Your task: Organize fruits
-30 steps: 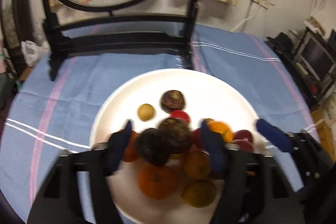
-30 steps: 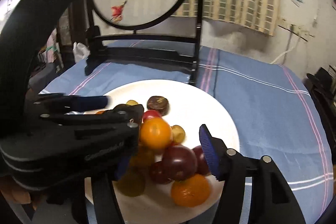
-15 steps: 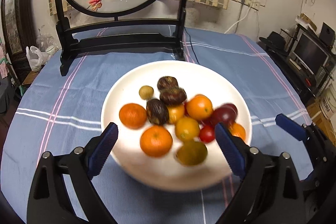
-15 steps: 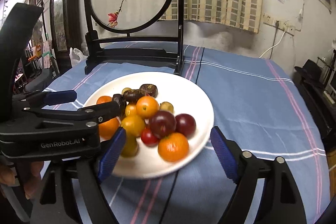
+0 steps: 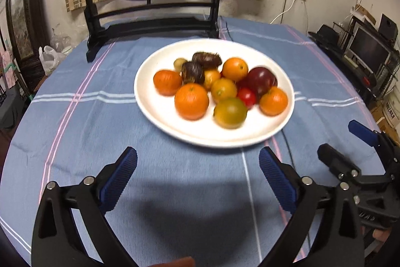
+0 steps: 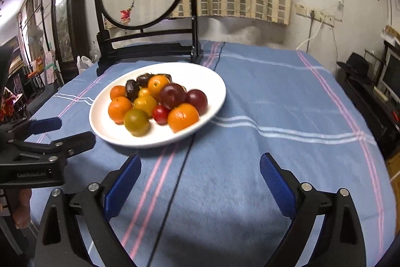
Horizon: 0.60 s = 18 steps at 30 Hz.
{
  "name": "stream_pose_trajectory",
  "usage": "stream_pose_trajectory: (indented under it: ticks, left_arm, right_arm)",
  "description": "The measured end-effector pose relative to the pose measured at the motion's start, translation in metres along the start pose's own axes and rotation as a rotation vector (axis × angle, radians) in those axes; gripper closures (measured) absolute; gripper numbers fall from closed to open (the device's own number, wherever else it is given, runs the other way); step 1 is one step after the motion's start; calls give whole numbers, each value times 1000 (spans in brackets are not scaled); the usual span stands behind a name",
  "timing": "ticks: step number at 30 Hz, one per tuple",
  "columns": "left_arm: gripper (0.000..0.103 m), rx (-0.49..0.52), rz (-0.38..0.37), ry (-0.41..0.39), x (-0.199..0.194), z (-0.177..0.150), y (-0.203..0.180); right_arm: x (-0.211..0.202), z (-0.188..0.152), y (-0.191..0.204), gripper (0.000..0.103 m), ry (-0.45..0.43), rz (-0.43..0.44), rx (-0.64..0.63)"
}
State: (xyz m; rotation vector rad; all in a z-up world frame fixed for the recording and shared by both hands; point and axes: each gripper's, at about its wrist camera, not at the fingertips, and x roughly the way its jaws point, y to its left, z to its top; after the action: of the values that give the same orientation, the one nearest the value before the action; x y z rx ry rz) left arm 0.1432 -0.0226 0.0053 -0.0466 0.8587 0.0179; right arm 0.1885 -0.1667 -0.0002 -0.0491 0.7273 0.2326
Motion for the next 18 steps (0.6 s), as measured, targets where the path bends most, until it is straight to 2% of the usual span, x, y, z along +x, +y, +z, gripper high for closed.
stream_pose_trajectory:
  ticks: [2, 6, 9, 16, 18]
  left_arm:
    - [5, 20, 13, 7, 0, -6, -3]
    - [5, 28, 11, -4, 0, -17, -4]
    - [5, 24, -25, 31, 8, -25, -5]
    - [5, -35, -20, 101, 34, -38, 3]
    - [5, -25, -11, 101, 36, -39, 2]
  right_arm:
    - [3, -6, -1, 6, 24, -3, -5]
    - [-2, -14, 2, 6, 16, -19, -36]
    - [-1, -18, 4, 6, 26, -14, -47]
    - [6, -21, 1, 6, 77, -23, -31]
    - [7, -23, -2, 6, 91, -34, -21]
